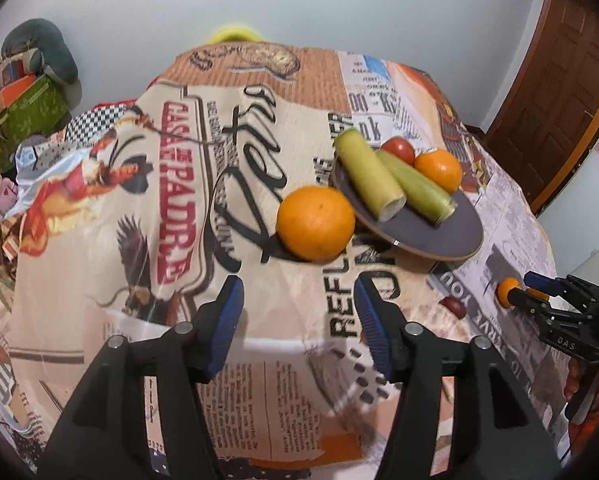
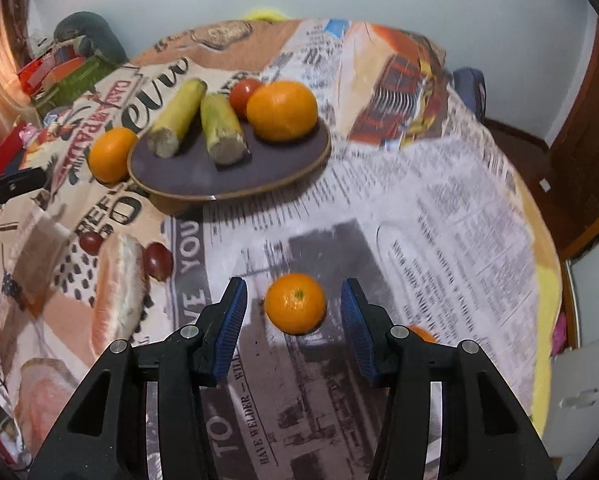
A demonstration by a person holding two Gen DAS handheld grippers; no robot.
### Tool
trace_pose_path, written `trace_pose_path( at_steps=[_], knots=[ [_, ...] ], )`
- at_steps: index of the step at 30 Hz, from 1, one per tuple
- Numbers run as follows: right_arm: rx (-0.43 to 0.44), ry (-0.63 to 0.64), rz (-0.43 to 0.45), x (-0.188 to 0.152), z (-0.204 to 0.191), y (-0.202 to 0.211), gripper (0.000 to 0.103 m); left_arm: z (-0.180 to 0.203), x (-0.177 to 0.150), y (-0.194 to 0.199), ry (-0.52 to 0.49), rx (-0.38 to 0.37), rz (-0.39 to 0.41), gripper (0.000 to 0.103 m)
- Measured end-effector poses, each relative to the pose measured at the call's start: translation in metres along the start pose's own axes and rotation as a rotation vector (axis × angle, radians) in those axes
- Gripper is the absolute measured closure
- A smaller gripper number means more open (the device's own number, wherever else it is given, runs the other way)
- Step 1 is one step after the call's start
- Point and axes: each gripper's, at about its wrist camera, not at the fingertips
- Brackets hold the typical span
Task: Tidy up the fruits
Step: 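Grasp the large orange with the left tool while the right tool grasps a small mandarin, then lift the large orange with the left tool while the right tool lifts the mandarin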
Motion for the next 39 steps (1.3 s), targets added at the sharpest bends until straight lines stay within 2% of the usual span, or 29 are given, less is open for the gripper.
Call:
trace_pose_path(
  at_steps=[3, 7, 13, 25, 32, 39],
  knots=[
    [0.012, -0.016, -0.027, -0.002, 0.002, -0.008, 0.059, -0.004, -0.006, -0.010, 0.009, -0.007, -0.024, 0.042],
    [0.001, 0.006, -0.040, -0.008, 0.000, -0.012, 0.071, -0.008, -0.006, -0.024, 0.030, -0.021, -0.053, 0.039],
    [0.025, -0.007, -0.014, -0.005, 0.003, -0.007, 0.071, -0.009, 0.005, -0.042, 0.035, -0.032, -0.065, 0.039],
    [0.069, -0.025, 0.053, 0.028, 0.003, -0.006, 0.071, -0.005, 0.039, -0.072, 0.043, -0.058, -0.052, 0.037],
    [0.088, -0.028, 0.065, 0.034, 0.004, -0.008, 0.071, -0.003, 0.038, -0.090, 0.045, -0.064, -0.062, 0.037],
    [0.091, -0.027, 0.069, 0.036, 0.005, -0.008, 0.071, 0.003, 0.037, -0.088, 0.020, -0.040, -0.047, 0.040]
  ],
)
Point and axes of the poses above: each gripper's, at about its wrist camera, not at the fingertips, and y roughly against the way its jaws point, z to its right, x to its top, and after that the axes turned 10 degrees about -y, right-handed
